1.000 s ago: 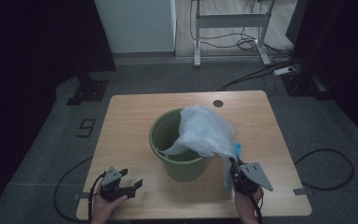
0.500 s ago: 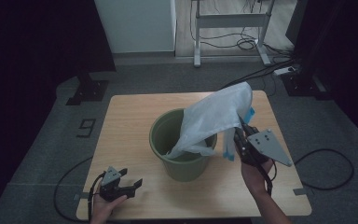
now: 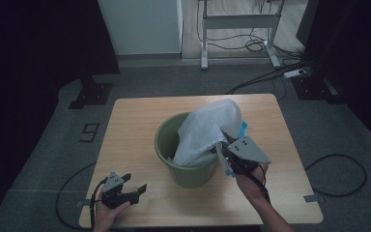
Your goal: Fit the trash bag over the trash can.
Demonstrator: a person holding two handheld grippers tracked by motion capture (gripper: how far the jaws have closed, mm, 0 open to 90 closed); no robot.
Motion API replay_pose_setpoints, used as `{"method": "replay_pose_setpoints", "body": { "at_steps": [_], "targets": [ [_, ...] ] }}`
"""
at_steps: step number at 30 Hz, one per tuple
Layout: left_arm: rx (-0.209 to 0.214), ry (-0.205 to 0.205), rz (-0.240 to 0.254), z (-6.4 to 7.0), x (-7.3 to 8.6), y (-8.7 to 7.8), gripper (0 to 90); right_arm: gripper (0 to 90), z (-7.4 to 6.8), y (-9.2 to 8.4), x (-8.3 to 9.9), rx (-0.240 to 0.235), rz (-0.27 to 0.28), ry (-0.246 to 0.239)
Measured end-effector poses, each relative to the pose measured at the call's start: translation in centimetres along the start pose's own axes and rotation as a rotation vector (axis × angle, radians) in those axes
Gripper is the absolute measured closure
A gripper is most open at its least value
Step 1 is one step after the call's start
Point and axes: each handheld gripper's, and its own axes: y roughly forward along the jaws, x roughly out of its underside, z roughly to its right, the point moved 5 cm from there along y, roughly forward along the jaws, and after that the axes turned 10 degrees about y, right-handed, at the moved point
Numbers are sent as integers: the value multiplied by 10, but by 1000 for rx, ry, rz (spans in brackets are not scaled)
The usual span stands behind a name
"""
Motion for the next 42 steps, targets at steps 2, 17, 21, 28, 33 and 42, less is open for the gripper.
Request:
{"method": "replay_pose_setpoints", "body": {
  "at_steps": [2,17,21,28,33,42],
  "targets": [
    [1,-1,7,2,-2,0,179,888,1,1,8,-8,-36,-3],
    [-45,-30,187,17,-44,-33,187,887,-7,-6,30,-85,-53,43],
    [-75,-22,239,24,-57,-44,187,886,-9,-7,29,-95,-47,50],
    [-97,-2,262,36,-77,-50,184,872,-4,-5,34,-94,-48,86],
    [-89,29,258,46,-87,-49,184,877,-4,-3,31,-103,-50,102],
    [-63,81,255,62,-105,-45,185,886,-18,2,18,-132,-42,90]
  ]
}}
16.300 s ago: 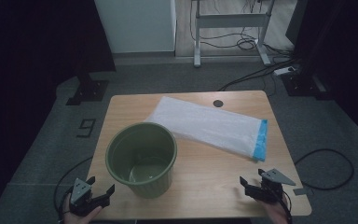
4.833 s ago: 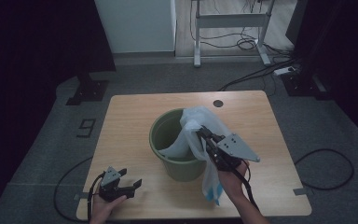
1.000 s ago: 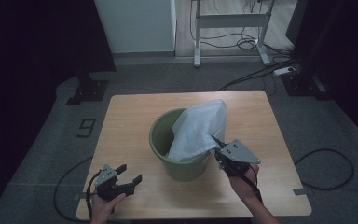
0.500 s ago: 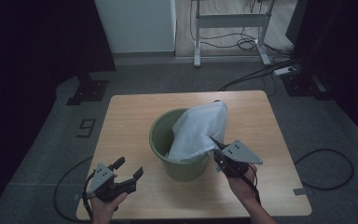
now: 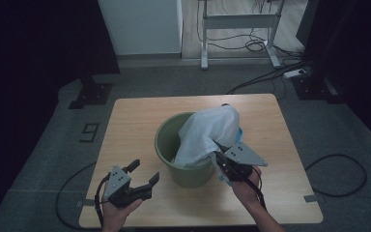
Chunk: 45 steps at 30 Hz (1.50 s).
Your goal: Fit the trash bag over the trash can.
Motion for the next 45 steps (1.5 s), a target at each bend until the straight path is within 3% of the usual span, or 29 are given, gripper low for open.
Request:
{"method": "replay_pose_setpoints", "body": {
  "at_steps": [11,24,35,45],
  "targets": [
    [33,38,21,18,-22,15,191,887,-14,13,-8,-22,-8,-3],
    [57,49,35,31,-39,33,258,888,-14,18,-11,-16,-16,0],
    [50,55,46,36,-46,41,261,887,-14,20,-11,-17,-20,2],
    [39,70,98,39,-60,44,256,887,-12,20,-11,-15,-19,9]
  ]
}}
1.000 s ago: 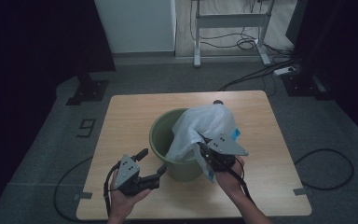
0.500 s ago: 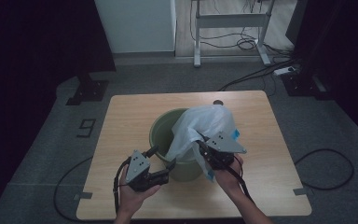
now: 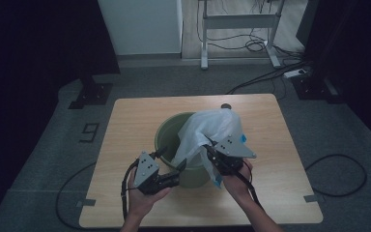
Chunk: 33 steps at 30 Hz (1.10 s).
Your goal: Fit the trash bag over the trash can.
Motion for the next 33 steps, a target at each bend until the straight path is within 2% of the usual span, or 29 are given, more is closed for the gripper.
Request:
{"method": "replay_pose_setpoints", "body": {
  "at_steps": [3,5,6,8,9,11,12,13,14,15,16,17,19,20,23,29,31,32,33],
  "targets": [
    [8,-1,-5,3,-1,6,263,888,-1,0,0,-1,2,-2],
    [10,7,-16,6,-1,11,320,887,-1,0,-1,-1,2,-4],
    [-7,13,-21,7,-1,15,377,887,-1,-1,-1,-2,3,-2],
    [-4,14,-25,8,-1,17,501,887,-1,-1,-1,-4,4,0],
    [3,16,-31,9,-1,19,501,887,-1,-1,-1,-4,4,0],
    [13,14,-44,9,-1,22,634,887,-1,-2,0,-9,5,2],
    [19,3,-48,9,0,24,735,881,-1,-4,1,-13,6,3],
    [19,3,-48,9,0,24,779,881,-1,-4,1,-13,6,3],
    [17,-7,-52,8,0,25,816,798,0,-5,2,-24,5,5],
    [16,-16,-52,7,0,25,816,798,0,-5,2,-24,5,5],
    [16,-23,-54,5,0,25,857,585,-1,-9,4,-10,20,5],
    [13,-32,-55,4,1,25,857,585,-1,-9,4,-10,20,5],
    [11,-57,-58,1,2,25,874,424,-2,-16,8,39,51,8],
    [6,-62,-59,0,3,24,880,344,-3,-26,14,71,79,37],
    [1,-79,-52,-2,4,23,885,301,-5,-35,23,76,81,56],
    [-20,-102,-41,-6,4,20,888,234,-15,-62,56,94,104,64],
    [-23,-109,-35,-7,3,20,888,228,-16,-64,61,99,104,61],
    [-29,-111,-32,-8,2,19,889,210,-17,-66,71,133,102,53],
    [-29,-111,-32,-8,2,19,889,210,-17,-66,71,133,102,53]
  ]
}}
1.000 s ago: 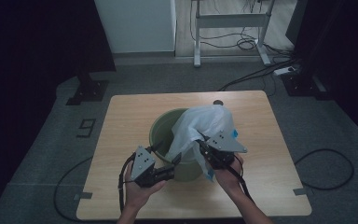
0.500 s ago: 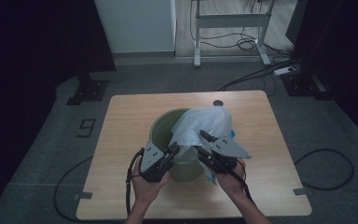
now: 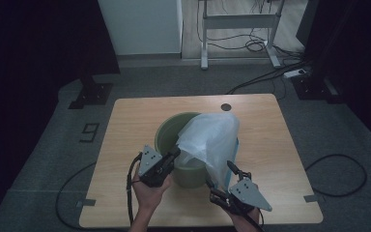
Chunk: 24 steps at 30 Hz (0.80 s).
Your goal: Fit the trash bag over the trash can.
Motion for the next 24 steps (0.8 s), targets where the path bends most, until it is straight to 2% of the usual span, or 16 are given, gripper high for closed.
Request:
{"method": "replay_pose_setpoints", "body": {
  "at_steps": [2,3,6,7,8,9,10,12,13,15,17,20,21,22,23,24],
  "targets": [
    [-4,-1,4,-1,-1,-1,889,210,3,2,10,29,-13,20],
    [-4,-12,12,-3,-2,-3,890,221,7,5,20,62,-28,40],
    [-3,-21,19,-5,-3,-5,892,255,12,7,28,87,-36,61],
    [0,-24,21,-6,-3,-6,892,319,16,11,36,103,-49,74],
    [-2,-24,22,-6,-3,-6,892,319,16,11,36,103,-49,74],
    [-1,-28,24,-7,-3,-7,893,448,20,13,41,102,-54,75],
    [2,-31,25,-8,-3,-7,893,448,20,13,41,102,-54,75],
    [7,-33,26,-9,-3,-9,893,632,23,15,44,99,-57,63],
    [10,-35,27,-10,-3,-10,894,683,24,15,45,105,-54,40],
    [13,-39,31,-12,-2,-13,895,791,29,13,42,143,-31,-27],
    [17,-40,36,-14,-2,-15,895,814,31,12,40,149,-28,-31],
    [11,-40,47,-17,-3,-19,894,822,38,12,28,151,-10,-31],
    [8,-39,52,-18,-3,-20,894,820,41,12,21,156,4,-31],
    [3,-40,59,-19,-3,-22,894,818,44,13,5,158,35,-27],
    [-1,-45,74,-22,-5,-26,894,804,45,14,-3,155,49,-23],
    [-1,-45,74,-22,-5,-26,894,804,45,14,-3,155,49,-23]
  ]
}}
